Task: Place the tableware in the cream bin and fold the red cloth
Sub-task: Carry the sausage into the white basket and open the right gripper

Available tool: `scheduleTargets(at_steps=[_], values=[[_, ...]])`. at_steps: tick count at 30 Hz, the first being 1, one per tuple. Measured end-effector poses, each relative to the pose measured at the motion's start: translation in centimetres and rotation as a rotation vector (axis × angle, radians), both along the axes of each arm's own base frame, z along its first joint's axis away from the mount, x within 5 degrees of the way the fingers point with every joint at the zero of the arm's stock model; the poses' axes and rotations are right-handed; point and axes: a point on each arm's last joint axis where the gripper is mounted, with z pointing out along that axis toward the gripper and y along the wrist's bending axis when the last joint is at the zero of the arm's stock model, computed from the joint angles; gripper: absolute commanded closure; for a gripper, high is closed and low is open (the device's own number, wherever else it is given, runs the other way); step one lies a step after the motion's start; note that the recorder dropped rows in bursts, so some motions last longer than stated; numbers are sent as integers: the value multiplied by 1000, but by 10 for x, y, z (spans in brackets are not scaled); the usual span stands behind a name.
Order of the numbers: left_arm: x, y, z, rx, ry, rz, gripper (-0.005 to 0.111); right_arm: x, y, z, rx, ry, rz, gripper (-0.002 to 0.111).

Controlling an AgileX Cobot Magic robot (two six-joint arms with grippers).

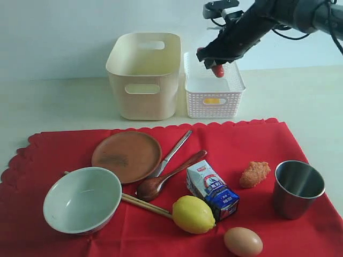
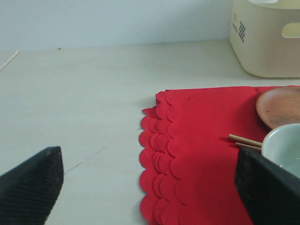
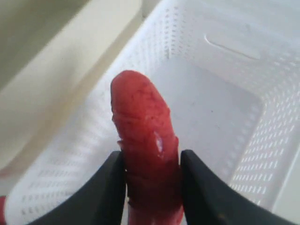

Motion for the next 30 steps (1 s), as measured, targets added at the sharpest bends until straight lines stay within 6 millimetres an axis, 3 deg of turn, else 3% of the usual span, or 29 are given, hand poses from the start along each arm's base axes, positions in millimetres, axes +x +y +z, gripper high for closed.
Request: scheduleTargets(at_steps=[7,16,24,30], values=[[0,0,0,0,0,0,13,5,-6,-31,-96,29,9,108],[0,0,0,0,0,0,13,8,-7,-30,-114,-6,6,108],[0,0,0,0,0,0,13,10,-8,-50,-137,19,9,108],[0,0,0,0,0,0,13,10,-8,-54,-140,26,10,91]])
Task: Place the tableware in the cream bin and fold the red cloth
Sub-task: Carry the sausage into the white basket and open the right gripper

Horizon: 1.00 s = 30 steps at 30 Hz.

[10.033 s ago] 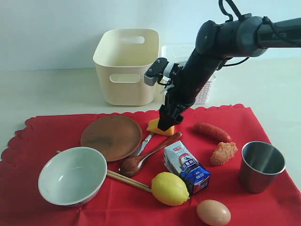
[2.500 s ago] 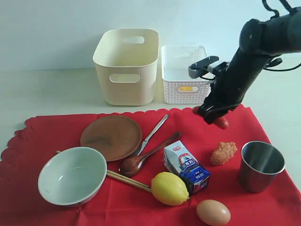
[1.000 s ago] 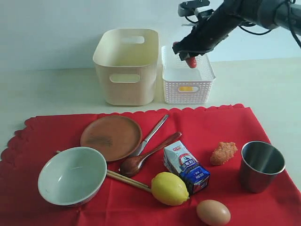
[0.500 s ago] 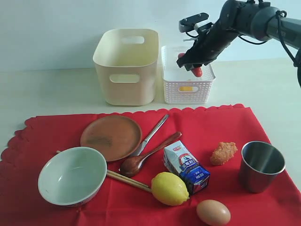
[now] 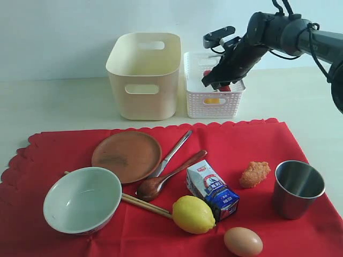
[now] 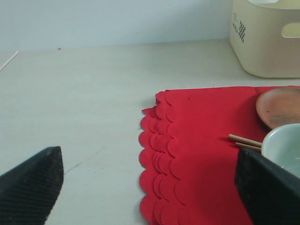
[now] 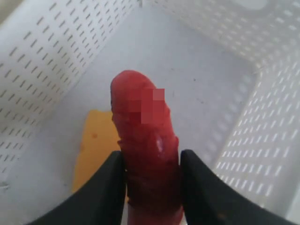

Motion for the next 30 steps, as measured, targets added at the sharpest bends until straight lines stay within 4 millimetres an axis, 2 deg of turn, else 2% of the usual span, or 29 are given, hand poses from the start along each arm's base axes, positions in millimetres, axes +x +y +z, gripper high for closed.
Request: scheduleTargets(at_steps=[9,17,21,26,30], values=[[0,0,0,0,0,0,13,0,0,0,0,0,0,63],[0,0,0,0,0,0,13,0,0,1,0,-2,0,58],[0,0,0,0,0,0,13,-3,0,26,28,-27,-28,58],[0,0,0,0,0,0,13,-19,-2,78,41,-25,-20,59],[0,0,0,0,0,0,13,-34,-3,98,37,49,-1,60]])
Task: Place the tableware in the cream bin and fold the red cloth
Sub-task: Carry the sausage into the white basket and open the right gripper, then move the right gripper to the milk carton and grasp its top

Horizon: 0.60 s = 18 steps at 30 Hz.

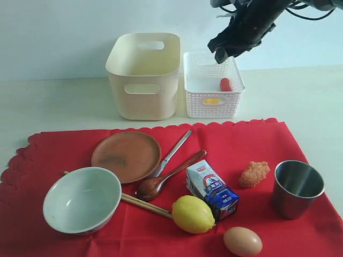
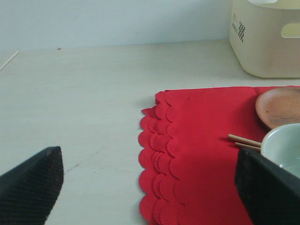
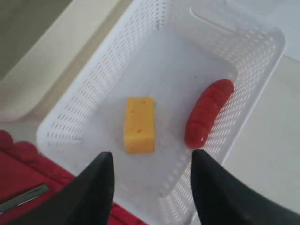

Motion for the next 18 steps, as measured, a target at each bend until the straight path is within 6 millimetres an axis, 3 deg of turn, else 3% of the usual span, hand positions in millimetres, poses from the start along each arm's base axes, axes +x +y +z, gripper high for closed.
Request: scheduleTargets(at_steps=[8,18], values=[[0,0,0,0,0,0,13,-18,2,5,24,157,37,60],[0,0,0,0,0,0,13,-24,3,6,50,193,20,63]])
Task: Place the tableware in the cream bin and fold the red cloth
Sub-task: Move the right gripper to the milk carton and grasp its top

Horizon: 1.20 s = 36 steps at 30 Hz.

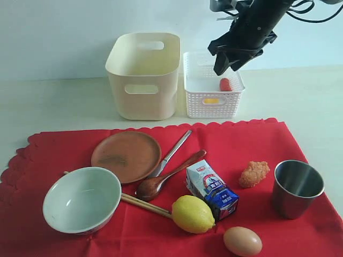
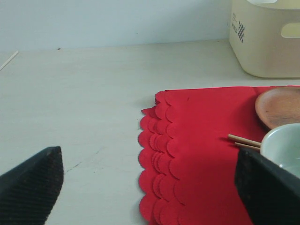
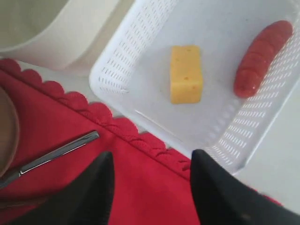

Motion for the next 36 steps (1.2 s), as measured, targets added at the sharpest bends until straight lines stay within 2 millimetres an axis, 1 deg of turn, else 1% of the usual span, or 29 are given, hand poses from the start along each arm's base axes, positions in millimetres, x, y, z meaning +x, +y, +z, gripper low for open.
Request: scheduleTargets(at_steps=[3,9,14,19,25,34,36], values=[[0,0,0,0,0,0,13,-6,0,-1,7,25,-2,66],[0,0,0,0,0,0,13,-21,-3,-13,-4,100,-4,69],[0,0,0,0,0,0,13,-43,-7,-15,-14,160,-5,70],[0,0,0,0,0,0,13,-66,-12,-12,-20,186,-10,72],[0,0,0,0,0,0,13,-94,-16,-7,2,208,-23,72],[0,0,0,0,0,0,13,-133,-23,12,32,166,-59,72],[0,0,0,0,0,0,13,-142,-24,16,33,155,-61,74]])
